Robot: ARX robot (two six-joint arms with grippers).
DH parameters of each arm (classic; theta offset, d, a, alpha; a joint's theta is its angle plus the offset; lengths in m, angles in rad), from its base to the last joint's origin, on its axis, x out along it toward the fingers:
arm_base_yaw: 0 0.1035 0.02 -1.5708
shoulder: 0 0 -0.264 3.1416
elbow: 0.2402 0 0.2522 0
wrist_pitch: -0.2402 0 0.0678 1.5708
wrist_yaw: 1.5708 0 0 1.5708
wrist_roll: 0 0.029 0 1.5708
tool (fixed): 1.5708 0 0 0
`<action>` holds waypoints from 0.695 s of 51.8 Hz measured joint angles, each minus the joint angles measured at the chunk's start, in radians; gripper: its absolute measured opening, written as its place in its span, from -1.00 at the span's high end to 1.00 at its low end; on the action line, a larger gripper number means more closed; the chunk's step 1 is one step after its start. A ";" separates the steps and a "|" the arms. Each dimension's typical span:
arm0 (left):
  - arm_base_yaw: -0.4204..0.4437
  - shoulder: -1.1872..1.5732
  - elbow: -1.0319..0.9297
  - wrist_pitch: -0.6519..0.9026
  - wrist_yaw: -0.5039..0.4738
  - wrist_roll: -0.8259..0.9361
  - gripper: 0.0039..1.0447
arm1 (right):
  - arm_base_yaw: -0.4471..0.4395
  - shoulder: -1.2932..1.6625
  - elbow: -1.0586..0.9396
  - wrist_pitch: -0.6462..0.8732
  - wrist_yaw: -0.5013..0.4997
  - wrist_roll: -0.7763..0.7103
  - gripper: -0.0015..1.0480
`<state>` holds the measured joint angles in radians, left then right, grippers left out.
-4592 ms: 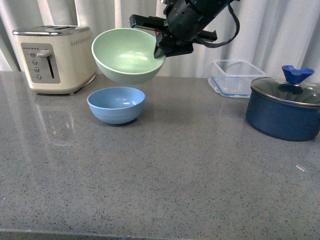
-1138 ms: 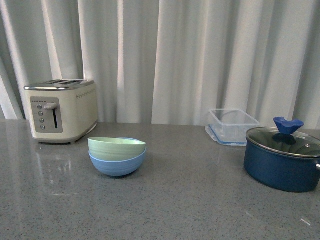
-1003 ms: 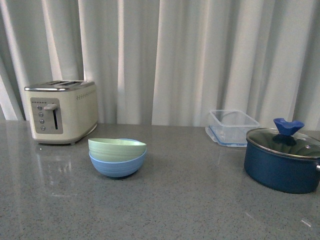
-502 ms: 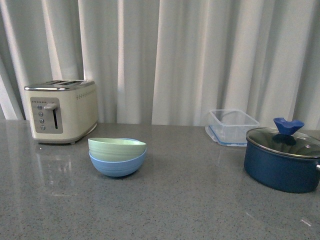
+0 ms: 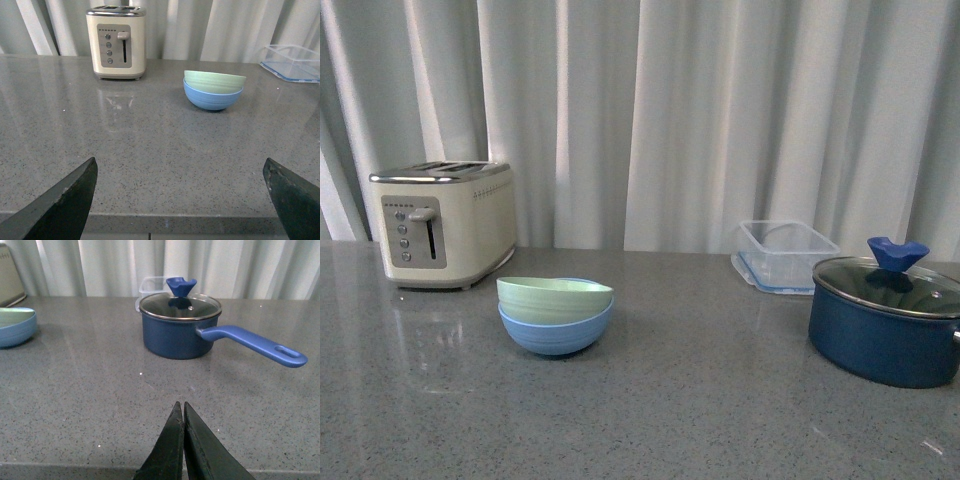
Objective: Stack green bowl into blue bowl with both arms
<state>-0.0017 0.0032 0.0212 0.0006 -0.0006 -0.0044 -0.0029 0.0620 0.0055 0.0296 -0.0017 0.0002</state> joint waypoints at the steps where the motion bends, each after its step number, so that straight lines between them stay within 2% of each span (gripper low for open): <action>1: 0.000 0.000 0.000 0.000 -0.001 0.000 -0.87 | 0.000 -0.019 0.000 -0.017 0.001 0.000 0.98; 20: 0.000 0.000 0.000 0.000 0.000 0.000 -0.87 | 0.000 -0.057 0.000 -0.028 0.000 -0.001 0.97; 26: 0.000 0.000 0.000 0.000 0.000 0.000 -0.87 | 0.000 -0.057 0.000 -0.028 0.000 -0.001 0.62; 30: 0.000 0.000 0.000 0.000 0.000 0.000 -0.87 | 0.000 -0.057 0.000 -0.028 0.000 -0.001 0.28; 36: 0.000 0.000 0.000 0.000 0.000 0.000 -0.87 | 0.000 -0.057 0.000 -0.028 0.000 -0.001 -0.06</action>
<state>-0.0017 0.0032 0.0212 0.0006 -0.0006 -0.0044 -0.0029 0.0051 0.0055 0.0013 -0.0013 -0.0006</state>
